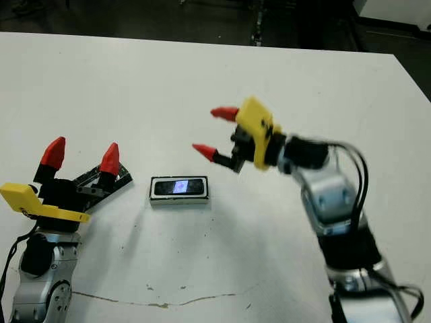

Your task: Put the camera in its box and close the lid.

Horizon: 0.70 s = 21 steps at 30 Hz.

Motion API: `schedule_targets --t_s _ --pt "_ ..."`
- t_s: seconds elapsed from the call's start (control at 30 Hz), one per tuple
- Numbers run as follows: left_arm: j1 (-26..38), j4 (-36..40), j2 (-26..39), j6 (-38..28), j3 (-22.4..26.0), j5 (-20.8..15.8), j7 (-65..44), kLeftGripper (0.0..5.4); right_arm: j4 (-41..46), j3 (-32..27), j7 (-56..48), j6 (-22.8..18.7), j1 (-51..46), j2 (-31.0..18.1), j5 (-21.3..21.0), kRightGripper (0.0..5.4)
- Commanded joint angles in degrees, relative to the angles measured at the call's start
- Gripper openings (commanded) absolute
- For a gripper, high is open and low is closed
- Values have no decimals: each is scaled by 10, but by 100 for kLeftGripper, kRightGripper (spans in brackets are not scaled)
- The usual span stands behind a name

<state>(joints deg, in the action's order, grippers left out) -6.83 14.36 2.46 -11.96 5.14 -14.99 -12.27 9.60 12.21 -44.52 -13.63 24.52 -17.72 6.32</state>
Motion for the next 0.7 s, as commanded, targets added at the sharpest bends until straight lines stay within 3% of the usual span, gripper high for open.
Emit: schedule_targets --t_s 0.03,0.3,0.7 --pt "-5 -4 3 -1 -1 5 -1 540 10 13 20 45 -38 4 -13 312" --pt "-4 -2 3 2 -2 3 0 540 -5 42 44 105 -70 16 -31 185" --pt "-6 -2 1 3 -4 3 2 540 -29 85 85 91 -75 36 -82 0"
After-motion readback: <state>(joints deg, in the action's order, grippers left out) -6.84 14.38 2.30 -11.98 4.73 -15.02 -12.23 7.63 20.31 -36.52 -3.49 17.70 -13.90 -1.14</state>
